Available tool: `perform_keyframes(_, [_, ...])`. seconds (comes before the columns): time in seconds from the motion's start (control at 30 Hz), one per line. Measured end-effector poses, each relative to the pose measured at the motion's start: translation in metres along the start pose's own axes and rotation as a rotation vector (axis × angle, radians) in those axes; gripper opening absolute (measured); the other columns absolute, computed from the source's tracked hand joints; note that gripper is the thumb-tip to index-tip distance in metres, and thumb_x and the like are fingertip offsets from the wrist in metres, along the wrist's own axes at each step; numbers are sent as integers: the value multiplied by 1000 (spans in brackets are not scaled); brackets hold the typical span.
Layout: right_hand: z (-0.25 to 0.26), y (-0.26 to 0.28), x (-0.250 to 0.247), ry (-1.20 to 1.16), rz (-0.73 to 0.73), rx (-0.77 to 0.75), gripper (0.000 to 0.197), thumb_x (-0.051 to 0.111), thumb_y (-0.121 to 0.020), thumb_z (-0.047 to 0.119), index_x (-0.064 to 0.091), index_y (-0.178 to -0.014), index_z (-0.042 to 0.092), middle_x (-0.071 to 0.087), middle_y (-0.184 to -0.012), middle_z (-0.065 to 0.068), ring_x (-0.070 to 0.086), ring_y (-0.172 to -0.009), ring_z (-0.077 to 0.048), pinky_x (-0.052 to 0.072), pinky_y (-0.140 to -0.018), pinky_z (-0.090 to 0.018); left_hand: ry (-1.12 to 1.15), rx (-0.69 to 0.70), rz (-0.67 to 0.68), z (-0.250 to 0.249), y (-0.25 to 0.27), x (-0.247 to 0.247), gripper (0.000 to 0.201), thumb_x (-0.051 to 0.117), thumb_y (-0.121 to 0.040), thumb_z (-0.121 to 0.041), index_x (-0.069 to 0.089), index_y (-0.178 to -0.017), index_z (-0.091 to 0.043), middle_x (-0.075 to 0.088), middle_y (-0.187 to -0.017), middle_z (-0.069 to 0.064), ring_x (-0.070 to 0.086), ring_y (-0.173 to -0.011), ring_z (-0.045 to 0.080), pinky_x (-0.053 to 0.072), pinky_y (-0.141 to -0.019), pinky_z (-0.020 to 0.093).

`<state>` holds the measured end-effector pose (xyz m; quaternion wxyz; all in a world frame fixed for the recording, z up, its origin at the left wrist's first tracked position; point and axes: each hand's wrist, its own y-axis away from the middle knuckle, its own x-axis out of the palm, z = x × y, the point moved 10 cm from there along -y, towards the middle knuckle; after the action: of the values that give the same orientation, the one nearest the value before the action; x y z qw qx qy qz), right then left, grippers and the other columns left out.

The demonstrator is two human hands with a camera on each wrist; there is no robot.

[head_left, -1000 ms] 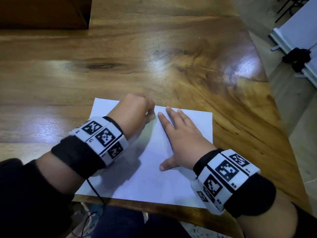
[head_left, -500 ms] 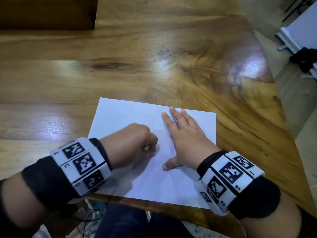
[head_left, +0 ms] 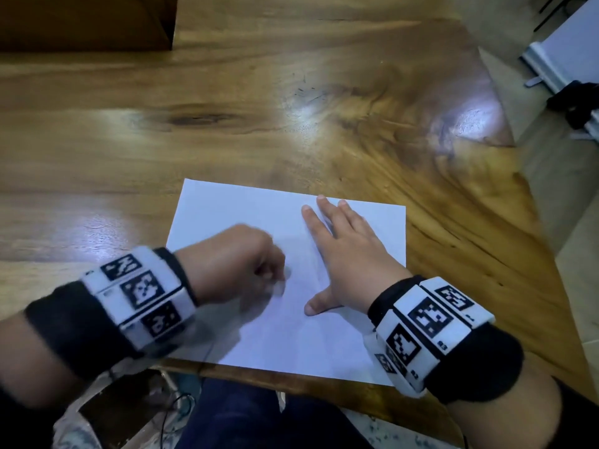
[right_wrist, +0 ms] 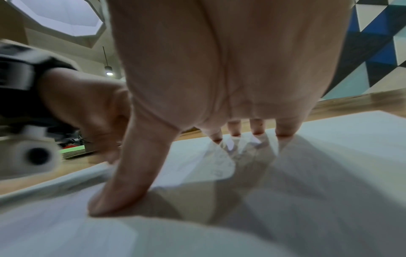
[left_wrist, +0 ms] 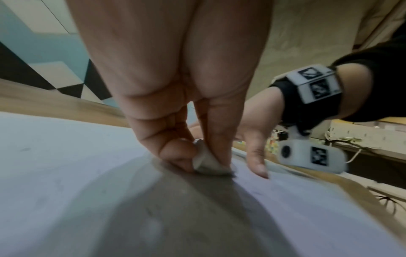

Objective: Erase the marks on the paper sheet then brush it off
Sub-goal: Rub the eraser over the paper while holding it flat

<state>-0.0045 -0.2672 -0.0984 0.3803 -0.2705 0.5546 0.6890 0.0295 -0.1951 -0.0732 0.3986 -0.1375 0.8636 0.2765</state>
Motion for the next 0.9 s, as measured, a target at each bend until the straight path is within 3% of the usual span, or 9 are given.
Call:
perform_keyframes(0.1, [0, 1, -1, 4, -5, 0, 132, 78, -64, 55, -20, -148, 24, -28, -155, 3, -24, -142, -22, -4, -118, -38, -76, -95, -239, 11, -31, -43, 10, 60, -79, -18, 63, -87, -15, 54, -71, -1, 47, -69, 18, 25, -58, 24])
perform_keyframes(0.17, [0, 0, -1, 10, -7, 0, 133, 78, -64, 56, -20, -148, 24, -28, -155, 2, -24, -142, -22, -5, -118, -38, -46, -134, -302, 14, -36, -47, 8, 58, -81, -18, 61, -86, -12, 52, -74, 1, 45, -69, 20, 26, -60, 24])
perform_keyframes(0.23, [0, -1, -1, 6, -13, -4, 133, 78, -63, 56, -20, -148, 24, -27, -155, 2, -24, -143, -22, -6, -118, -37, -25, -43, -277, 3, -21, -28, 11, 54, -80, -21, 60, -76, -13, 51, -72, 3, 48, -67, 24, 29, -60, 26])
perform_keyframes(0.37, [-1, -1, 0, 0, -12, -2, 134, 79, -62, 55, -20, -148, 24, -28, -155, 2, -25, -142, -22, -7, -118, -37, 21, 77, -13, -15, 1, 11, 12, 63, -77, -26, 62, -66, -19, 45, -62, -6, 48, -61, 18, 30, -53, 20])
perform_keyframes(0.5, [0, -1, -1, 22, -21, -3, 134, 78, -62, 57, -20, -148, 24, -28, -155, 1, -23, -143, -23, -5, -118, -38, -55, -65, -198, 1, -34, -33, 5, 59, -77, -16, 63, -80, -16, 52, -70, 0, 47, -66, 19, 24, -57, 24])
perform_keyframes(0.6, [0, -1, 0, 11, -19, -4, 134, 78, -62, 56, -19, -148, 25, -28, -155, 2, -23, -143, -23, -6, -118, -38, -41, -38, -212, -7, -32, -27, 12, 51, -77, -20, 50, -66, -20, 49, -71, 5, 43, -66, 22, 23, -58, 26])
perform_keyframes(0.7, [-1, -1, 0, -3, -14, -3, 133, 78, -63, 55, -20, -148, 24, -30, -154, 2, -26, -142, -22, -9, -117, -37, -3, 70, -29, -25, 1, 11, 15, 55, -76, -22, 52, -61, -21, 45, -68, 1, 45, -64, 22, 27, -60, 25])
perform_keyframes(0.77, [-1, -2, 1, -1, -8, -2, 133, 78, -64, 56, -21, -147, 24, -30, -154, 2, -26, -142, -23, -9, -117, -37, -8, 72, 77, -22, 8, 24, 7, 59, -77, -20, 62, -71, -17, 51, -73, 0, 47, -67, 17, 32, -63, 25])
perform_keyframes(0.9, [-1, -2, 1, 11, -8, 1, 134, 78, -63, 56, -21, -147, 24, -30, -154, 2, -25, -142, -23, -6, -118, -38, -77, -17, -176, -1, -24, -23, 7, 54, -76, -16, 60, -75, -12, 52, -76, 7, 49, -71, 26, 29, -62, 27])
